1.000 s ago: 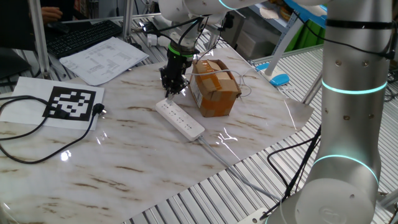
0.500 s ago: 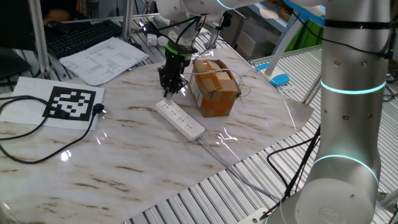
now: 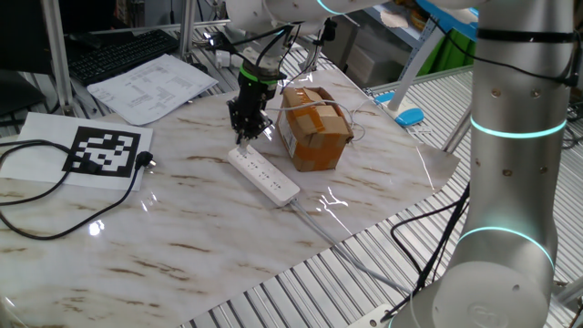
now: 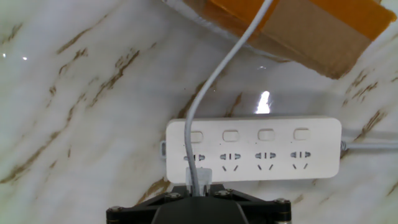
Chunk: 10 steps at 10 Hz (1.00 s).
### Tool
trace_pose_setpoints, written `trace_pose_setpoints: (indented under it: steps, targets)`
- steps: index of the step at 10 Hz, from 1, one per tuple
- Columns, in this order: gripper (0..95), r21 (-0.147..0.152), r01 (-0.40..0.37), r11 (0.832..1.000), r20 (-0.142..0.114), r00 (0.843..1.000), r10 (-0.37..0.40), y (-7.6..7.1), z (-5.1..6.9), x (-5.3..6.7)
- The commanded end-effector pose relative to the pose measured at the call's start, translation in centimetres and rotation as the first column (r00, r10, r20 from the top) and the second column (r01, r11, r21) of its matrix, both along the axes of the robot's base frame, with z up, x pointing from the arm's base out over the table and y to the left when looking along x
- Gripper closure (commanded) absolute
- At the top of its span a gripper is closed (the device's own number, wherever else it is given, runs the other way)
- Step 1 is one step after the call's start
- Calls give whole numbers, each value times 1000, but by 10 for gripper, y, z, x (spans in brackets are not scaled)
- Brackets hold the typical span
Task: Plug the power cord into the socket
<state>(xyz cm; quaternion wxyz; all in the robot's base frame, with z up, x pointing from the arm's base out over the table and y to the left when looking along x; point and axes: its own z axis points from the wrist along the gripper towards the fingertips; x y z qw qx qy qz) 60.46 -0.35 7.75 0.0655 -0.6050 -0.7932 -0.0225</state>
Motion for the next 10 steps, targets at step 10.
trace_pose_setpoints:
  steps: [10]
  targets:
    - [950, 4, -12, 1000, -16, 1000, 12, -7, -6, 5]
